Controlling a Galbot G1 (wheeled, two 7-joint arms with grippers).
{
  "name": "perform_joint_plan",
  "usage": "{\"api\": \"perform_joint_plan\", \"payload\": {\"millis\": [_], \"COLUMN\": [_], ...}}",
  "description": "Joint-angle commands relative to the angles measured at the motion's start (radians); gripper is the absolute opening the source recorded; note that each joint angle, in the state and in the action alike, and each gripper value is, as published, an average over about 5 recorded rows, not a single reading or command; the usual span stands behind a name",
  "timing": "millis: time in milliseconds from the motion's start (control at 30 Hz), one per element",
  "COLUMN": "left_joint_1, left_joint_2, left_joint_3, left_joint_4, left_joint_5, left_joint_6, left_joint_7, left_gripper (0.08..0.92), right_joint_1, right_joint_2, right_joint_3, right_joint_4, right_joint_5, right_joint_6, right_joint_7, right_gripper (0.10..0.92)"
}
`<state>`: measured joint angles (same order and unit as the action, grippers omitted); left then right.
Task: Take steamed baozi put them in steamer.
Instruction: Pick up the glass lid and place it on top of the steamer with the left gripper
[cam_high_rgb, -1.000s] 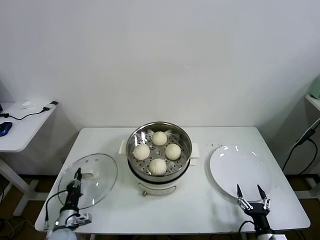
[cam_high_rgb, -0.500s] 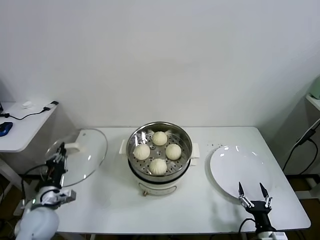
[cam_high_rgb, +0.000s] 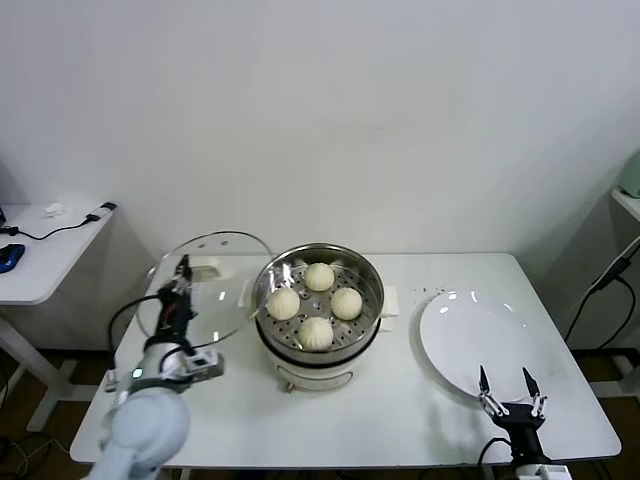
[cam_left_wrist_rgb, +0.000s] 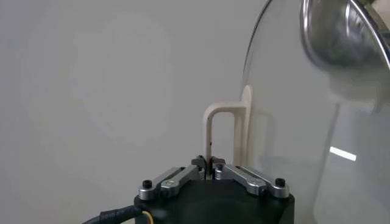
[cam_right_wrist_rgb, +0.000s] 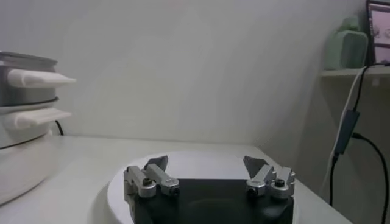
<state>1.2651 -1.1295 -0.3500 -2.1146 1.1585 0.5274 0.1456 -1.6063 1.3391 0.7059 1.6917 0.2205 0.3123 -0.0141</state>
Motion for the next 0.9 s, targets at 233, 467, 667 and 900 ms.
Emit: {"api": "perform_joint_plan", "payload": {"millis": [233, 467, 667, 900], "left_joint_1": [-0.116, -0.171, -0.206, -0.219], "left_joint_2": [-0.293, -0.383, -0.398, -0.417], "left_joint_3": [0.416, 0.457, 0.462, 0.465], "left_joint_4": [0.049, 0.163, 0.225, 0.278], "left_joint_5": [0.449, 0.440, 0.429, 0.447], "left_joint_6": [0.174, 0.175, 0.174, 0.168], "left_joint_7": [0.150, 0.136, 0.122, 0.101], "left_gripper": [0.138, 0.138, 0.138, 0.138], "right_joint_1": [0.001, -0.012, -0.017, -0.025], "right_joint_2": [0.007, 0.003, 0.000, 0.003], "right_joint_3": [-0.002, 0.003, 0.011, 0.013], "right_joint_4": [-0.015, -0.020, -0.013, -0.018], "right_joint_5": [-0.014, -0.002, 0.023, 0.023], "right_joint_6": [0.013, 0.026, 0.028, 0.041], "right_joint_7": [0.017, 0.017, 0.019, 0.025], "right_gripper": [0.823, 0.823, 0.823, 0.823]}}
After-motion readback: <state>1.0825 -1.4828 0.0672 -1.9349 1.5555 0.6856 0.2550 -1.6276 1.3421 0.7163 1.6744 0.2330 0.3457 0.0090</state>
